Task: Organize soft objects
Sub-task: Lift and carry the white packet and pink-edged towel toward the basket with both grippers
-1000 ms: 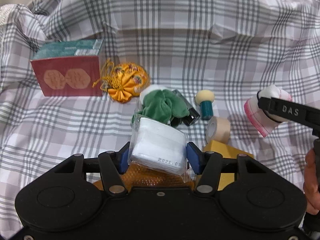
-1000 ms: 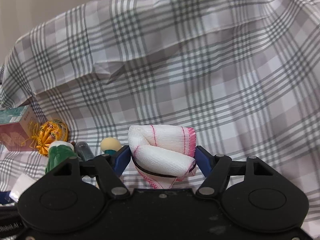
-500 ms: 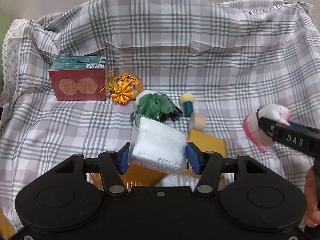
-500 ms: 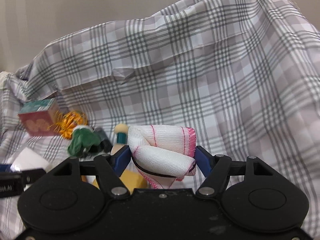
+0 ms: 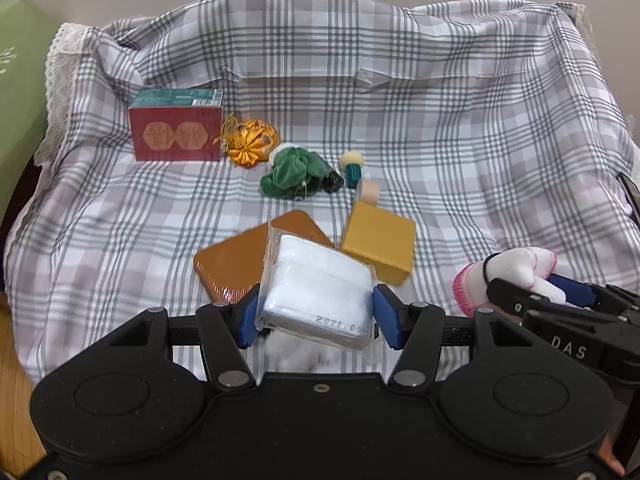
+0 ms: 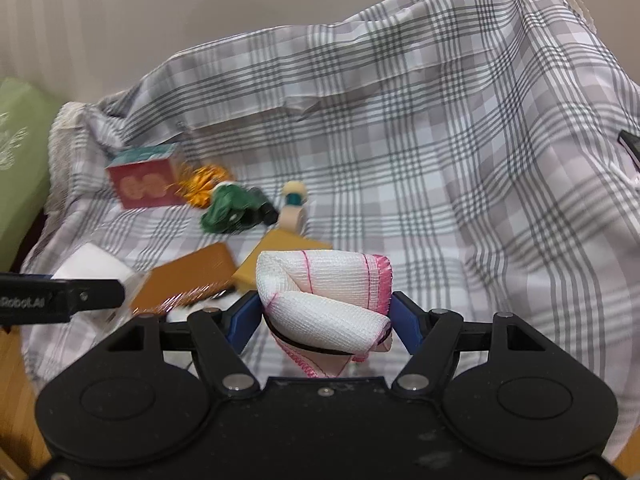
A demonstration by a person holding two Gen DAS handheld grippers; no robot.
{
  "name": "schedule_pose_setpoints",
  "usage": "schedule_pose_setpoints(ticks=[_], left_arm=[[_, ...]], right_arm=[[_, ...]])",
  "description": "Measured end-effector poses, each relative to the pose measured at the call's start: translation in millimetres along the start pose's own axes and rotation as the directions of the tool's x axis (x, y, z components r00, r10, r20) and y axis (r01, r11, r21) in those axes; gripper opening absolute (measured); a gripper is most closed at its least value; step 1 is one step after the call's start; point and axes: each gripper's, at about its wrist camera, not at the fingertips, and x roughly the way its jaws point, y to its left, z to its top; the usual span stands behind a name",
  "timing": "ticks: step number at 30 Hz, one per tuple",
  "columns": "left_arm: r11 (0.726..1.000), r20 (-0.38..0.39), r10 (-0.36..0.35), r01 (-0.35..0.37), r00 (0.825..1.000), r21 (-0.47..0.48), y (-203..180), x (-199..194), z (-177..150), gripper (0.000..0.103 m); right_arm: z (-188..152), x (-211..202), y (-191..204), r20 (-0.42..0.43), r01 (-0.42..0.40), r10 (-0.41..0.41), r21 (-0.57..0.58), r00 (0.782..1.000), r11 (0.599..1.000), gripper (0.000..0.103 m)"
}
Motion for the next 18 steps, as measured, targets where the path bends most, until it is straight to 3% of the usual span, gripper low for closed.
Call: schedule_pose_setpoints(ticks=[9,18], left_arm=[[1.000,-0.060,-0.003,0.002,0.998,-0.022,3,-18,-35,0.055],[0.999,-0.190,0.009,-0.017,0.982,-0.037,3,-14,-73,0.055]], right_arm=[[-33,-32,13,-0.039,-0.067,0.067,-0.005,0.997,0.998,0.069],[-60,-41,12,-0.155,-0.112,0.112,0.011,0.981,0.994,0.069]])
